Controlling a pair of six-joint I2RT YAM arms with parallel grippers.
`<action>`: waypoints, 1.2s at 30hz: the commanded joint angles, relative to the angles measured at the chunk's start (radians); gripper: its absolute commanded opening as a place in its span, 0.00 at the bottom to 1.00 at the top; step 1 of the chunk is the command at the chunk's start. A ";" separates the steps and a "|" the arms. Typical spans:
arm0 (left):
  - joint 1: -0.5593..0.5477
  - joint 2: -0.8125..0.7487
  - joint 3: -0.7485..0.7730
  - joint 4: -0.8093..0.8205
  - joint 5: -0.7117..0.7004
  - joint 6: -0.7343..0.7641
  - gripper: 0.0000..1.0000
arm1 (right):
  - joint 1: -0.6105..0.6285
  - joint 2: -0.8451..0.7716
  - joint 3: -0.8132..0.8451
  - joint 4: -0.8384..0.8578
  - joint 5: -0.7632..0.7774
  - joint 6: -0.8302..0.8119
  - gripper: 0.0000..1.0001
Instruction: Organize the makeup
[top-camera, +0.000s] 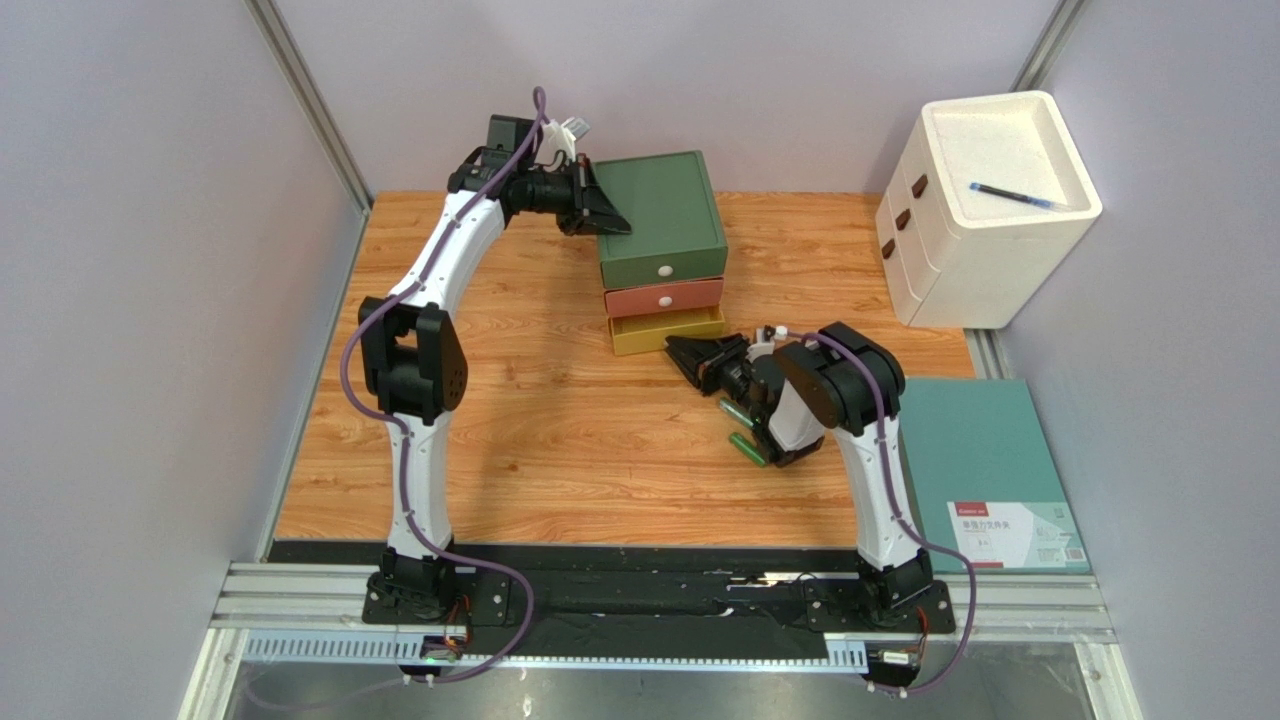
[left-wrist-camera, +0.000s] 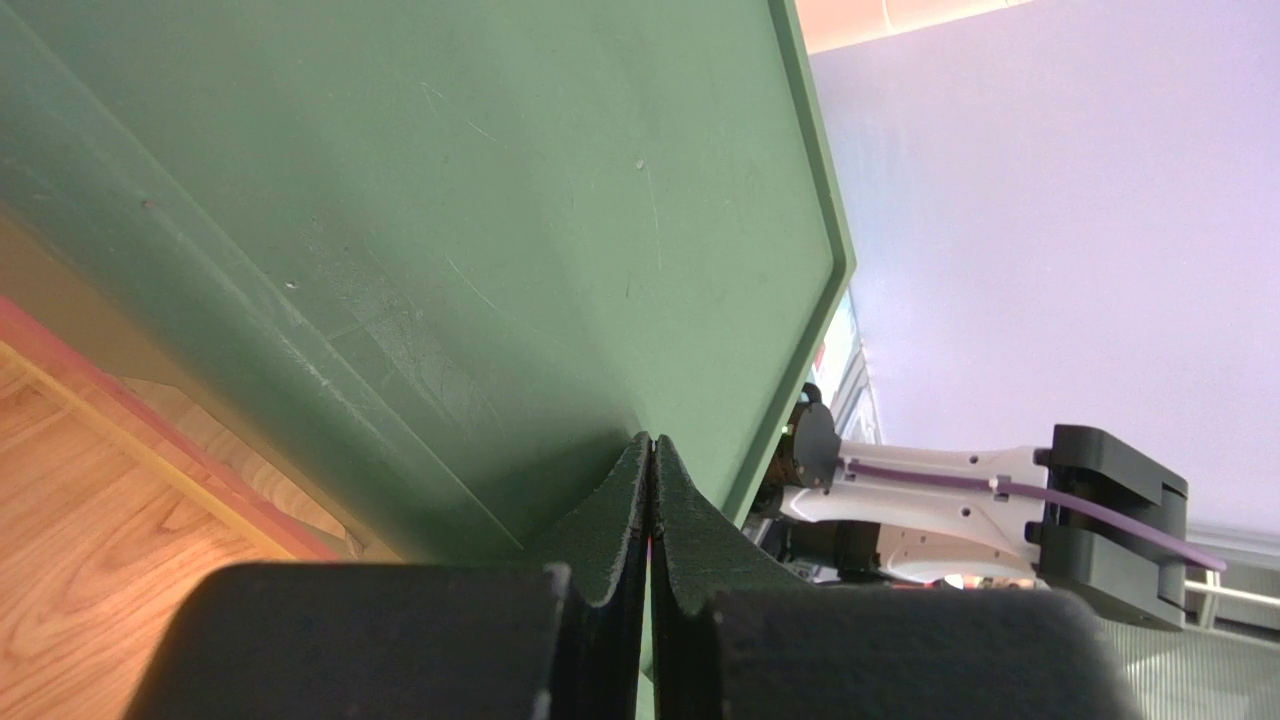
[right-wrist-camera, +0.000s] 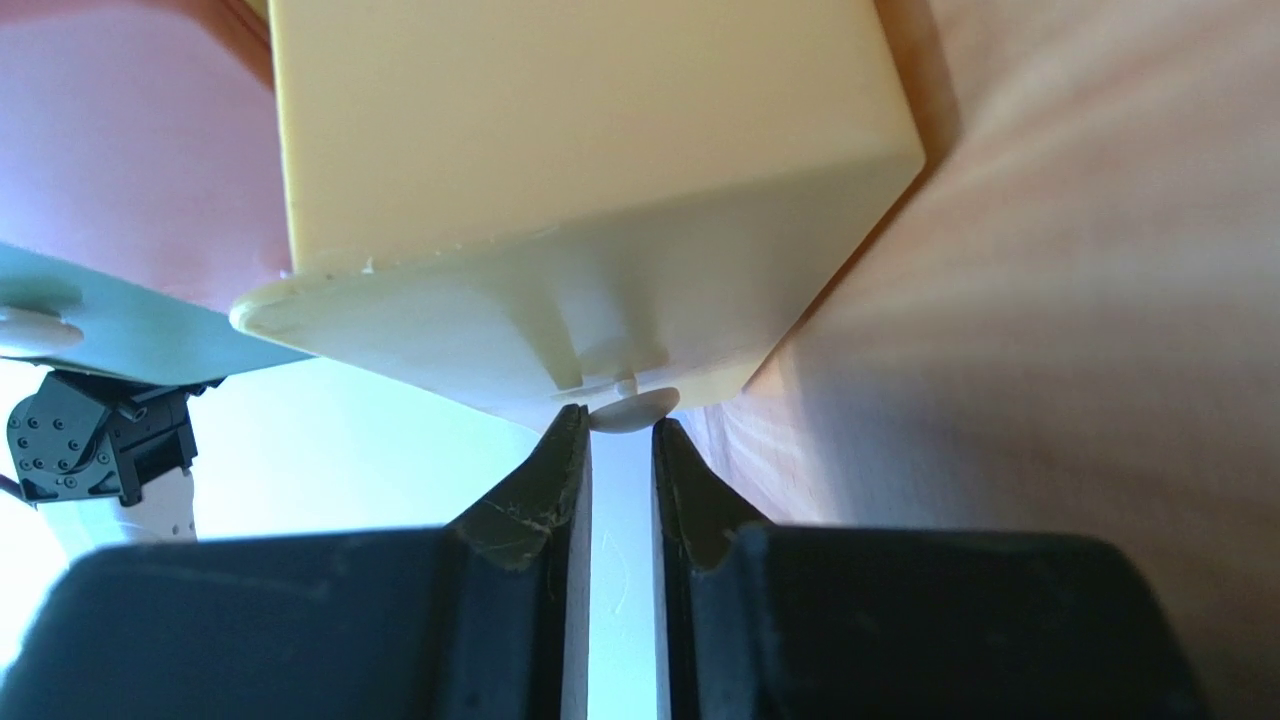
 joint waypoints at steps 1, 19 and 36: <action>0.021 0.064 -0.046 -0.157 -0.178 0.070 0.00 | 0.003 0.025 -0.102 0.009 -0.037 0.078 0.04; 0.021 0.053 -0.048 -0.157 -0.169 0.075 0.00 | -0.014 -0.585 0.045 -0.814 -0.270 -0.376 0.44; 0.021 0.041 -0.071 -0.151 -0.161 0.080 0.00 | 0.058 -0.714 0.573 -2.414 0.147 -1.449 0.58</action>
